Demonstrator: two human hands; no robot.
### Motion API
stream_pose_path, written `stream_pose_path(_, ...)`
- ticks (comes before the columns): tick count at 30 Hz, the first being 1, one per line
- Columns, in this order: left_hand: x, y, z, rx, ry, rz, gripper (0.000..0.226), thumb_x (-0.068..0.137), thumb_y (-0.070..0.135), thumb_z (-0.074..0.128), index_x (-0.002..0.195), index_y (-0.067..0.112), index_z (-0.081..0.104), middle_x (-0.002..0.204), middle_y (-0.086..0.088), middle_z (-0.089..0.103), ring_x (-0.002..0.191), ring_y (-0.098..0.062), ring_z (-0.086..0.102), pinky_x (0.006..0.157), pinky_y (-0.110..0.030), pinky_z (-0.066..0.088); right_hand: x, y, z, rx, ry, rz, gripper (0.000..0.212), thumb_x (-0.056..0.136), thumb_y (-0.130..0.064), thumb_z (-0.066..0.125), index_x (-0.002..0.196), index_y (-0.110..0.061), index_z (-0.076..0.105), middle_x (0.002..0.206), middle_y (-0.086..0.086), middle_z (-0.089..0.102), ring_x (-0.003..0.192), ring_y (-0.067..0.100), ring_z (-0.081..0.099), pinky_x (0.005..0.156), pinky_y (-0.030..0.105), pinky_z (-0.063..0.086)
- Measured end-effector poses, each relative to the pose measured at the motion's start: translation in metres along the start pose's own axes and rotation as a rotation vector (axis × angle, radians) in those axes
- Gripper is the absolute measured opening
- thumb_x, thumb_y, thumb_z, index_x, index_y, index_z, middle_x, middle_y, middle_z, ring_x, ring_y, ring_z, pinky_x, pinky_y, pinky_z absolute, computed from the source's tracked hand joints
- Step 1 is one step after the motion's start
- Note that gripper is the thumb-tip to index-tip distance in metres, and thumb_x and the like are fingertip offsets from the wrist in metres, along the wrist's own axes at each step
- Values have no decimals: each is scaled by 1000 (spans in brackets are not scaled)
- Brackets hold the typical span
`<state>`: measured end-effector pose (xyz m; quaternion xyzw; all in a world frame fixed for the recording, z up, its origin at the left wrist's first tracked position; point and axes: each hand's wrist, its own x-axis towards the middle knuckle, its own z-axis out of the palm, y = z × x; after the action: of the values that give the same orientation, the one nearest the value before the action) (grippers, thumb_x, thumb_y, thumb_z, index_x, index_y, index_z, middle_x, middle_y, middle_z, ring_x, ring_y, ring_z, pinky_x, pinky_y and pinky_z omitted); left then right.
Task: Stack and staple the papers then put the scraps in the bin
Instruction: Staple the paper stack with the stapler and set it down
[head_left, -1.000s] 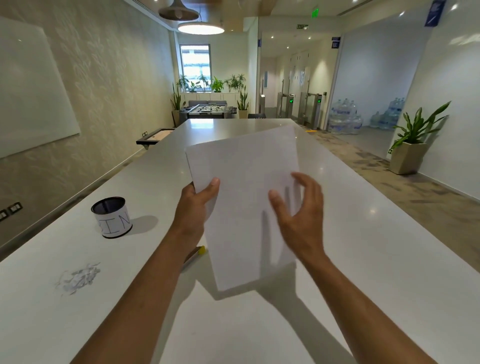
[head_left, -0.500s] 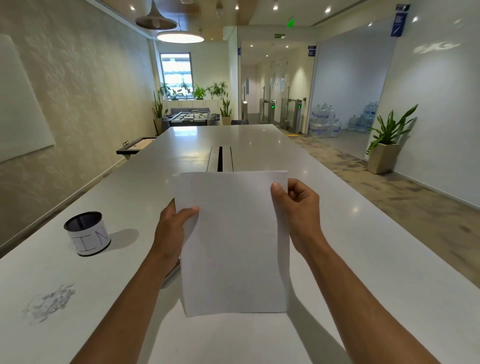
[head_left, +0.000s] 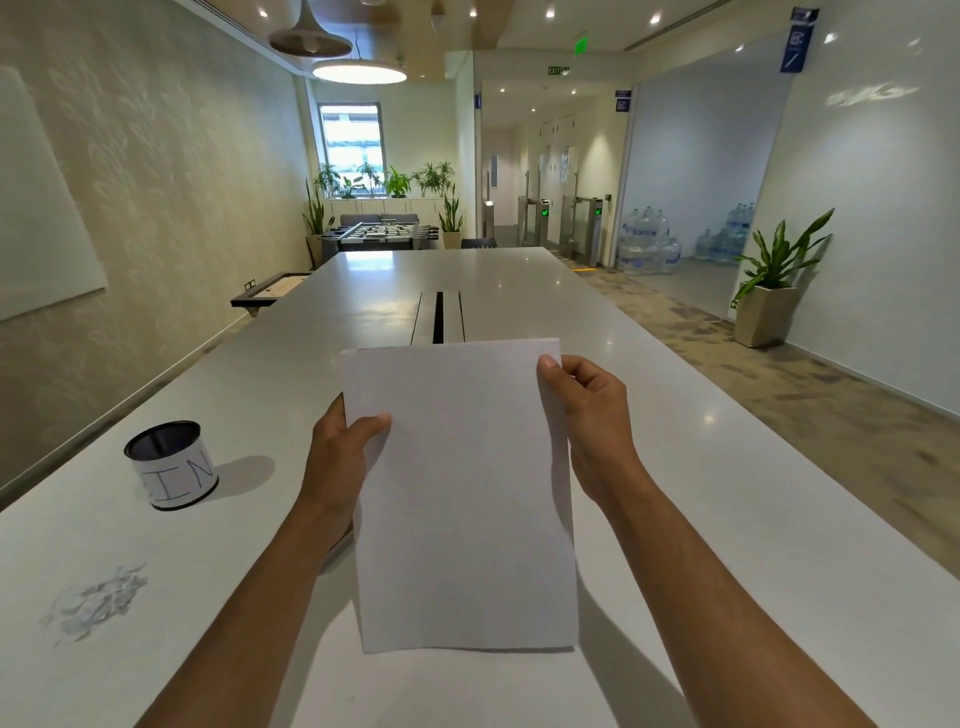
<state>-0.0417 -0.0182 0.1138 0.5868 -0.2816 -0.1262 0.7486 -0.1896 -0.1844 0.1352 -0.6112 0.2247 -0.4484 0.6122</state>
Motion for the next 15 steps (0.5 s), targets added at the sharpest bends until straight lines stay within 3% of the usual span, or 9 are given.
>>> stream_pose_path(3, 1, 0, 0, -3, 4, 1, 28, 91, 4, 53, 101, 28, 64, 93, 6, 71, 84, -14, 67, 66, -22, 52, 2, -1, 2, -16, 21, 32, 31, 93, -36, 63, 86, -8, 73, 91, 14, 73, 90, 37, 68, 85, 48, 55)
stream_pose_path(7, 1, 0, 2, 9, -4, -3, 28, 91, 5, 53, 101, 29, 63, 96, 3, 70, 87, -16, 66, 70, -25, 52, 2, -4, 2, -27, 24, 22, 37, 94, -37, 62, 82, -2, 68, 81, 12, 69, 74, 21, 62, 71, 36, 51)
stream_pose_path(15, -4, -3, 2, 48, -22, 29, 28, 93, 8, 53, 106, 31, 61, 103, 5, 68, 96, -14, 64, 84, -31, 52, 2, 0, -1, 25, -10, -21, 20, 97, -25, 58, 91, -10, 69, 87, 12, 72, 76, 20, 67, 71, 35, 56)
